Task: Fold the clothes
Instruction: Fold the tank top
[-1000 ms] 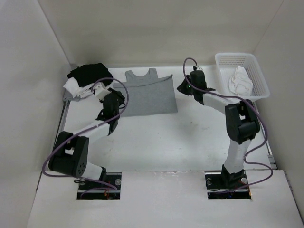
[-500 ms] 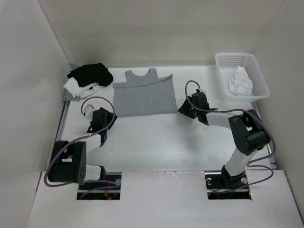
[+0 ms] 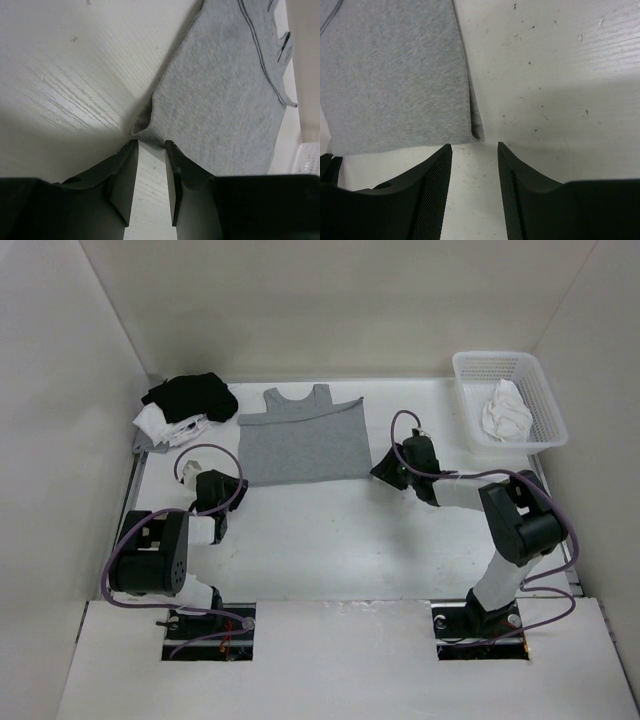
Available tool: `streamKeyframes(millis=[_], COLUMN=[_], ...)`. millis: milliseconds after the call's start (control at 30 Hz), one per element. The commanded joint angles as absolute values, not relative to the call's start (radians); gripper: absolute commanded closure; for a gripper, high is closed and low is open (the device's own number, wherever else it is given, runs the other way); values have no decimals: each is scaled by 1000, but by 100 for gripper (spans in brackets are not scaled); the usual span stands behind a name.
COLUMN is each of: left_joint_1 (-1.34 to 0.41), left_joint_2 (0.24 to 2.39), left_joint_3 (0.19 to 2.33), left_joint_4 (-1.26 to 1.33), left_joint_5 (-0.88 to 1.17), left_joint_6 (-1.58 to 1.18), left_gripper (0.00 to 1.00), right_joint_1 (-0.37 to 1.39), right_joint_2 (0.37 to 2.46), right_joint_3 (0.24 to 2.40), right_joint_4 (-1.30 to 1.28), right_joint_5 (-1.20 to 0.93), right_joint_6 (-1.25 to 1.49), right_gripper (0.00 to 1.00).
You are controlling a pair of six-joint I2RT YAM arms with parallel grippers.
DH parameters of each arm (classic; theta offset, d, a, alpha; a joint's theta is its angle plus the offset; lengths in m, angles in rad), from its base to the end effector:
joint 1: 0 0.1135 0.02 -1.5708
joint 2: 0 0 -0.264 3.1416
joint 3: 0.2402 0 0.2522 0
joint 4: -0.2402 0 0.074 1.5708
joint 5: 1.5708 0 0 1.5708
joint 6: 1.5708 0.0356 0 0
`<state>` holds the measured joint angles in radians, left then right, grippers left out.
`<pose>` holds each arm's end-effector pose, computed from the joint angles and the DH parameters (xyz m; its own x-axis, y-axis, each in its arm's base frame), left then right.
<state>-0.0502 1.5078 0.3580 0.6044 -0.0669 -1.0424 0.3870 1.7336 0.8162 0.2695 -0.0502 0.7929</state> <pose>0.2517 -0.0103 0.1211 -0.2552 -0.8499 -0.4610 -0.4510 0.5263 -0.7208 0.3204 0.1325 0.1499 -0.6871 0.4883 -0.5380 0.1076 0.8007 0.5893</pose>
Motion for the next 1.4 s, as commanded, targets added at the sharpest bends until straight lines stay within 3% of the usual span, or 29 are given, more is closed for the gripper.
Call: streamKeyframes(millis=[0, 133, 233, 500, 967, 1100, 1367], left_joint_1=[-42, -48, -50, -53, -57, -64, -106], left_joint_2=[1520, 1511, 1514, 1474, 1480, 1370, 938], left_joint_3=[348, 347, 353, 345, 319, 290, 284], left_joint_4=[627, 627, 627, 633, 713, 684, 399], left_joint_5=[-78, -127, -140, -169, -172, -160, -170], left_joint_6=[-1061, -1065, -1065, -1049, -1057, -1054, -996], left_gripper=[74, 76, 83, 92, 100, 100, 100], right_joint_1=[389, 384, 384, 377, 378, 380, 409], right_joint_2=[1762, 1778, 1787, 1825, 1829, 1772, 1485], right_joint_3=[818, 824, 831, 856, 864, 816, 675], right_joint_4=[348, 359, 359, 370, 429, 468, 424], right_joint_5=[-93, -103, -107, -101, -84, -68, 15], right_joint_6=[831, 839, 841, 853, 858, 851, 802], right_gripper=[54, 54, 55, 64, 92, 98, 99])
